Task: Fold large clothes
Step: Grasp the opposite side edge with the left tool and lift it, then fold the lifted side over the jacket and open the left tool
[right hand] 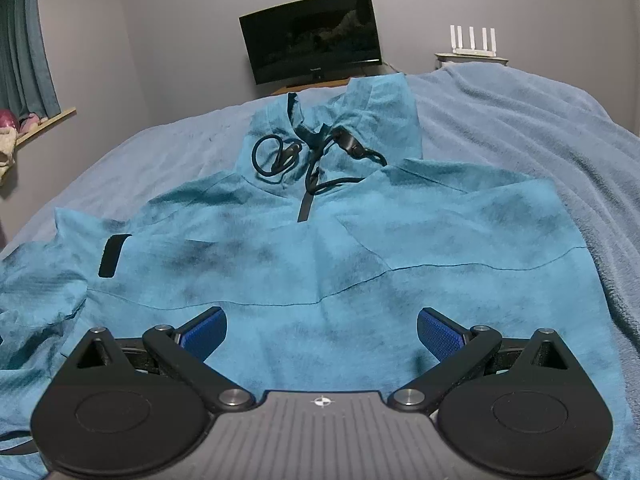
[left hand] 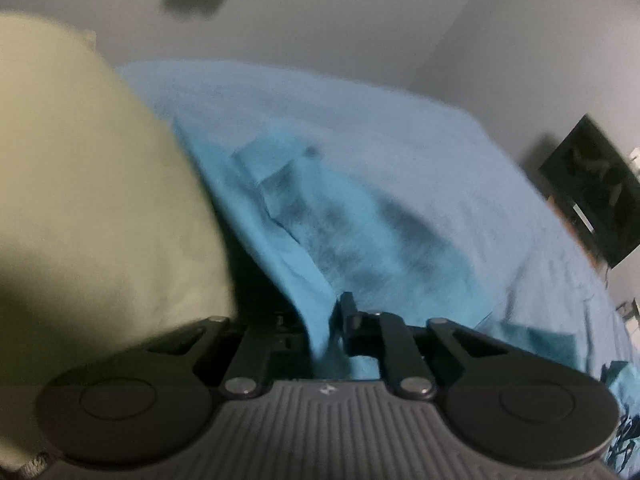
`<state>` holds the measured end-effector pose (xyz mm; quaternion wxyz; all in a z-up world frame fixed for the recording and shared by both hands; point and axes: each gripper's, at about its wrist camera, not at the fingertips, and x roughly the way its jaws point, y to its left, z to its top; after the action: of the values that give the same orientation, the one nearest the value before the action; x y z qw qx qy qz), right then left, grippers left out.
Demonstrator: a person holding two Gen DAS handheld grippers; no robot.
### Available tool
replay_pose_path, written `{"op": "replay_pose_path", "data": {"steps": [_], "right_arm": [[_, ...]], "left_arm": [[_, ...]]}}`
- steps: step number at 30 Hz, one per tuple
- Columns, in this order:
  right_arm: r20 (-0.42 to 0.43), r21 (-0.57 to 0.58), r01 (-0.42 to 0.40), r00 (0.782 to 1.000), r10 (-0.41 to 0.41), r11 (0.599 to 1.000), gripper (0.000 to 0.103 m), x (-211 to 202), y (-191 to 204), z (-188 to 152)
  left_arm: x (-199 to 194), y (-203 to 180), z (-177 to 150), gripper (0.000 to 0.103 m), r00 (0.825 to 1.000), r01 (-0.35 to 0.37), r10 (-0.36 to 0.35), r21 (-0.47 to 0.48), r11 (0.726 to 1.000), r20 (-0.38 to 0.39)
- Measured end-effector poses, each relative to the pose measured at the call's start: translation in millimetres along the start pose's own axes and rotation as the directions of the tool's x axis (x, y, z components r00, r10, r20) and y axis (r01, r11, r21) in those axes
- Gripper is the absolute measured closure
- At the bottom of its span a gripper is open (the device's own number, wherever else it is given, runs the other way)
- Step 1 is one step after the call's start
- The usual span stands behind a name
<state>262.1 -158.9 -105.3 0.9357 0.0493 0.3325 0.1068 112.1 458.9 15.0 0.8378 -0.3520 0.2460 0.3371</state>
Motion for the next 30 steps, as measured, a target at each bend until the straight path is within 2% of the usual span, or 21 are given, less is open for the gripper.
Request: {"op": "replay_pose_path", "data": {"steps": [3,6,8,10,12,15,18,20,22,24,26,28,30], "right_arm": [[0.001,-0.002,0.008,1.0,-0.008,1.0,0.0,0.5,-0.2,-0.6],[0.004,-0.012,0.014,1.0,-0.014,1.0,0.0,1.0,1.0,-1.7],[0.009,-0.019,0.013,1.0,-0.013,1.0,0.0,0.2,1.2,-2.3],[0.021,-0.019,0.017,1.0,-0.017,1.0,0.0,-1.8,0.2,-2.2],[0.03,-0.013,0.024,0.999,-0.024,1.0,0.0,-3.9,-0.9,-2.1],[0.031,0.005,0.037,0.999,-0.037,0.999,0.0,-5.0,-5.0,-2.0],[0.034,0.027,0.045,0.998,-0.046,0.999,0.0,-5.9,-9.0,-2.5],[0.043,0.048,0.057,0.997,-0.059,0.997,0.0,-7.4,-12.8,-2.6],[0.06,0.07,0.08,0.995,-0.084,0.994,0.0,-9.9,-16.8,-2.6],[0.09,0.097,0.125,0.987,-0.134,0.987,0.0,-14.9,-22.9,-2.0],[0.121,0.147,0.176,0.974,-0.194,0.973,0.0,-20.5,-33.4,-0.6],[0.134,0.214,0.194,0.965,-0.225,0.957,0.0,-23.7,-47.4,-0.1],[0.125,0.289,0.228,0.954,-0.272,0.93,0.0,-23.6,-64.2,-1.2]], "left_arm": [[-25.3,-25.2,4.2,0.101,0.997,0.034,-0.038,0.051,0.998,0.073],[-57.1,-63.7,9.4,0.103,0.985,0.091,-0.111,0.146,0.985,0.134],[-85.2,-95.2,8.6,0.103,0.968,0.15,-0.189,0.222,0.964,0.166],[-112.4,-127.0,2.0,0.103,0.943,0.21,-0.274,0.301,0.93,0.189],[-141.2,-161.9,-11.0,0.103,0.906,0.281,-0.376,0.386,0.879,0.196],[-178.8,-214.5,-39.4,0.103,0.839,0.388,-0.519,0.489,0.781,0.164],[-213.9,-267.1,-78.2,0.103,0.757,0.492,-0.648,0.579,0.65,0.085],[-230.1,-301.1,-112.0,0.103,0.711,0.54,-0.703,0.628,0.56,0.015],[-237.5,-330.6,-146.8,0.103,0.675,0.594,-0.734,0.646,0.479,-0.077],[-237.7,-355.0,-183.7,0.103,0.659,0.616,-0.738,0.666,0.421,-0.144],[-231.5,-376.2,-225.0,0.103,0.657,0.636,-0.722,0.673,0.377,-0.217],[-219.3,-391.1,-265.5,0.103,0.668,0.651,-0.686,0.673,0.352,-0.288],[-203.0,-399.2,-306.3,0.103,0.688,0.649,-0.64,0.686,0.33,-0.343]]}}
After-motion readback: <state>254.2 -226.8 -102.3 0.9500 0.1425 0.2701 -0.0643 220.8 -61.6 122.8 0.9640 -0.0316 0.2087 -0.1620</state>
